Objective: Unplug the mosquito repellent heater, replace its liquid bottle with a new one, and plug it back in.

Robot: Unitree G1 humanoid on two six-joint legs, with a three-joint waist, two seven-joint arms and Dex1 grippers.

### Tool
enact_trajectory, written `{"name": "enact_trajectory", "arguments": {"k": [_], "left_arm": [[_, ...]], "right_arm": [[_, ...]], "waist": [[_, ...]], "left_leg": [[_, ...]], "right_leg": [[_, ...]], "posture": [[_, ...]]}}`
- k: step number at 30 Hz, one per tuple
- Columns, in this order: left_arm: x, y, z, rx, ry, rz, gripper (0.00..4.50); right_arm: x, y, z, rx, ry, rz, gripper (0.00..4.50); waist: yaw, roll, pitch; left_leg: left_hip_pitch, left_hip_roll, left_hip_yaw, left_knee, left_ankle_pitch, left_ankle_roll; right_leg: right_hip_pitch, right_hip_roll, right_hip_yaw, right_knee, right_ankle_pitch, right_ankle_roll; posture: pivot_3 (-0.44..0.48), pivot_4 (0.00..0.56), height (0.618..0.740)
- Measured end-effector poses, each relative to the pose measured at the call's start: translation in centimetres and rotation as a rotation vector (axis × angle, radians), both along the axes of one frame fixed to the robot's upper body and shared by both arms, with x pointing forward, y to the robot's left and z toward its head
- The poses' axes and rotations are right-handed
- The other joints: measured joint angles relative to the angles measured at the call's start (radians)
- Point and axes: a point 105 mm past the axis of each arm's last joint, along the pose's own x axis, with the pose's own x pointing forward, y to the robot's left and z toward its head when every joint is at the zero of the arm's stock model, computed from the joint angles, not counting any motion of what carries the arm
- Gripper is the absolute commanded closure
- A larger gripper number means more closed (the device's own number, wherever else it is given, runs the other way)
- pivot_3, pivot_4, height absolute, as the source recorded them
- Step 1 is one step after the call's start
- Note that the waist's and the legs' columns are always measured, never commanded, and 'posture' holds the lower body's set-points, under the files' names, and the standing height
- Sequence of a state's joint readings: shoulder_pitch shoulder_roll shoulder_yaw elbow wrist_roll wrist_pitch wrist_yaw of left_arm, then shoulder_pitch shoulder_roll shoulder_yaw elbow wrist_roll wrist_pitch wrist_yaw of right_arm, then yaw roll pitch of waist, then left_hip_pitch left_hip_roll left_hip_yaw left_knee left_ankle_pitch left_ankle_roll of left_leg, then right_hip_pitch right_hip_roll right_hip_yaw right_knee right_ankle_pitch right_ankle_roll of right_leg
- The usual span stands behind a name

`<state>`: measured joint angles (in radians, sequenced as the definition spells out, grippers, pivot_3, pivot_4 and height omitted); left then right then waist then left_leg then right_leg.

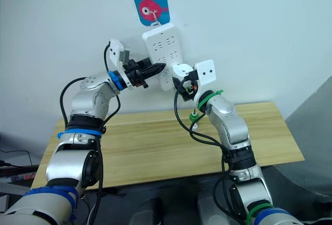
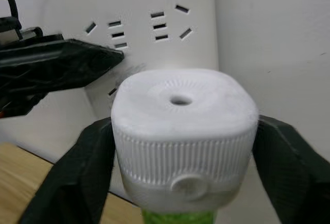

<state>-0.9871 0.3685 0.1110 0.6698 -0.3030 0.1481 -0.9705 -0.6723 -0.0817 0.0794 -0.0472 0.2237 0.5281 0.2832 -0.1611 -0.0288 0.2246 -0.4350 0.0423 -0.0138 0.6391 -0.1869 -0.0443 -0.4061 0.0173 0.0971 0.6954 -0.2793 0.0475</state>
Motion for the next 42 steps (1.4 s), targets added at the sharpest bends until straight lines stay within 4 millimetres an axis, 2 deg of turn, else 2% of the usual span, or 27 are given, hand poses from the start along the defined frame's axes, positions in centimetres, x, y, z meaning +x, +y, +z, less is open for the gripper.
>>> {"name": "enact_trajectory", "arguments": {"k": [2, 4, 5, 7, 12, 14, 17, 19, 21, 23, 25, 28, 29, 34, 35, 37, 42], "left_arm": [[-0.1, -0.1, 0.1, 0.008, -0.018, -0.007, 3.15], [-0.1, 0.0, 0.1, 0.014, -0.028, 0.001, 2.44], [0.2, 0.4, 0.1, 0.015, -0.032, 0.036, 2.26], [0.7, 2.2, 0.2, 0.025, -0.035, 0.122, 1.58], [0.2, 2.4, -0.2, 0.039, -0.064, 0.131, 0.24], [0.0, 2.8, -0.3, 0.042, -0.075, 0.157, 0.24], [-0.6, 4.9, -0.1, 0.080, -0.112, 0.242, 0.24], [-1.1, 6.5, 0.1, 0.096, -0.128, 0.297, 0.24], [-2.4, 9.5, 0.2, 0.142, -0.144, 0.381, 0.24], [-4.1, 11.5, -0.5, 0.195, -0.133, 0.408, 0.20], [-6.2, 11.7, -1.9, 0.236, -0.091, 0.357, 0.20], [-11.2, 9.3, -5.2, 0.298, 0.014, 0.145, 0.20], [-12.5, 8.5, -5.6, 0.300, 0.031, 0.089, 0.20], [-15.9, 5.5, -4.6, 0.320, -0.033, -0.053, 0.20], [-16.4, 5.1, -4.6, 0.322, -0.039, -0.065, 0.20], [-17.0, 4.4, -4.6, 0.311, -0.047, -0.090, 0.20], [-17.7, 3.4, -4.6, 0.311, -0.066, -0.136, 0.20]], "right_arm": [[-0.9, -0.4, -0.2, -0.032, -0.004, 0.002, 0.07], [-1.7, -0.8, -0.9, -0.057, 0.017, 0.005, 0.00], [-2.1, -0.9, -1.1, -0.067, 0.024, 0.011, 0.00], [-2.9, -0.7, -1.2, -0.081, 0.032, 0.030, 0.00], [-4.5, 0.0, -0.9, -0.091, 0.034, 0.083, 0.00], [-4.9, 0.2, -0.9, -0.092, 0.038, 0.098, 0.00], [-5.4, 0.4, -0.9, -0.115, 0.031, 0.125, 0.00], [-5.5, 0.3, -0.9, -0.130, 0.027, 0.133, 0.00], [-5.8, 0.3, -1.0, -0.159, 0.015, 0.156, 0.00], [-6.0, -0.2, -1.4, -0.183, 0.016, 0.162, 0.39], [-6.3, -0.5, -1.5, -0.198, 0.019, 0.190, 0.98], [-7.6, -0.5, -1.1, -0.212, -0.018, 0.247, 2.01], [-7.7, -0.6, -1.1, -0.214, -0.023, 0.256, 2.38], [-8.0, -0.4, -0.9, -0.221, -0.044, 0.277, 4.26], [-7.9, -0.4, -0.9, -0.222, -0.048, 0.270, 4.48], [-7.3, -0.7, -1.0, -0.231, -0.052, 0.231, 4.48], [-5.8, -1.2, -1.1, -0.238, -0.051, 0.144, 4.48]], "waist": [[0.006, 0.000, 0.000], [0.013, 0.000, 0.000], [0.013, 0.000, 0.000], [0.008, 0.000, 0.000], [0.008, 0.000, 0.000], [0.007, 0.000, 0.000], [0.002, 0.000, 0.000], [0.002, 0.000, 0.000], [0.002, 0.000, 0.000], [0.017, 0.000, 0.000], [0.041, -0.001, 0.000], [0.073, -0.001, 0.000], [0.083, -0.002, 0.000], [0.126, -0.003, 0.000], [0.127, -0.003, 0.000], [0.128, -0.003, 0.000], [0.128, -0.003, 0.000]], "left_leg": [[0.000, -0.001, 0.000, -0.004, 0.000, 0.000], [0.000, -0.001, 0.000, -0.005, 0.000, 0.000], [0.000, 0.000, 0.001, -0.005, 0.000, 0.000], [0.000, 0.002, 0.001, -0.006, 0.000, 0.000], [0.002, 0.004, 0.000, -0.007, 0.001, 0.000], [0.003, 0.004, -0.002, -0.007, 0.001, -0.001], [0.004, 0.006, -0.005, -0.008, 0.001, -0.001], [0.004, 0.007, -0.006, -0.009, 0.001, -0.001], [0.003, 0.007, -0.007, -0.011, 0.001, -0.001], [0.002, 0.008, -0.007, -0.013, 0.001, -0.002], [-0.001, 0.007, -0.007, -0.014, -0.001, -0.004], [-0.005, 0.007, -0.008, -0.014, -0.004, -0.009], [-0.006, 0.006, -0.008, -0.013, -0.004, -0.009], [-0.007, 0.003, -0.008, -0.010, -0.003, -0.008], [-0.005, 0.003, -0.007, -0.009, -0.003, -0.008], [0.002, 0.003, -0.006, -0.009, -0.003, -0.007], [0.003, 0.003, -0.004, -0.010, -0.001, -0.005]], "right_leg": [[0.000, -0.001, 0.000, -0.003, 0.000, 0.000], [-0.001, -0.001, 0.000, -0.004, 0.000, 0.000], [-0.001, -0.001, 0.000, -0.004, 0.000, 0.000], [-0.003, 0.001, 0.002, -0.004, 0.000, 0.000], [-0.003, 0.005, 0.003, -0.001, 0.000, -0.001], [-0.004, 0.008, 0.004, 0.000, 0.002, -0.003], [-0.005, 0.012, 0.005, 0.001, 0.003, -0.005], [-0.006, 0.014, 0.005, 0.001, 0.002, -0.005], [-0.008, 0.014, 0.005, 0.001, 0.001, -0.007], [-0.009, 0.013, 0.003, 0.002, 0.000, -0.010], [-0.011, 0.011, 0.000, 0.001, -0.002, -0.014], [-0.013, 0.001, -0.001, 0.002, -0.008, -0.017], [-0.014, -0.001, -0.002, 0.002, -0.009, -0.017], [-0.011, -0.001, -0.002, 0.000, -0.010, -0.011], [-0.009, -0.001, -0.001, -0.001, -0.010, -0.009], [-0.003, -0.001, -0.001, -0.003, -0.011, -0.011], [-0.002, 0.000, -0.001, -0.003, -0.010, -0.016]], "posture": [[-0.123, 0.184, 0.740], [-0.115, 0.186, 0.740], [-0.110, 0.186, 0.740], [-0.098, 0.187, 0.740], [-0.058, 0.180, 0.740], [-0.049, 0.179, 0.740], [-0.035, 0.180, 0.740], [-0.020, 0.181, 0.740], [-0.007, 0.184, 0.740], [0.014, 0.186, 0.740], [0.031, 0.184, 0.740], [0.041, 0.187, 0.740], [0.042, 0.188, 0.740], [0.044, 0.187, 0.740], [0.043, 0.186, 0.740], [0.041, 0.185, 0.740], [0.029, 0.181, 0.740]]}}
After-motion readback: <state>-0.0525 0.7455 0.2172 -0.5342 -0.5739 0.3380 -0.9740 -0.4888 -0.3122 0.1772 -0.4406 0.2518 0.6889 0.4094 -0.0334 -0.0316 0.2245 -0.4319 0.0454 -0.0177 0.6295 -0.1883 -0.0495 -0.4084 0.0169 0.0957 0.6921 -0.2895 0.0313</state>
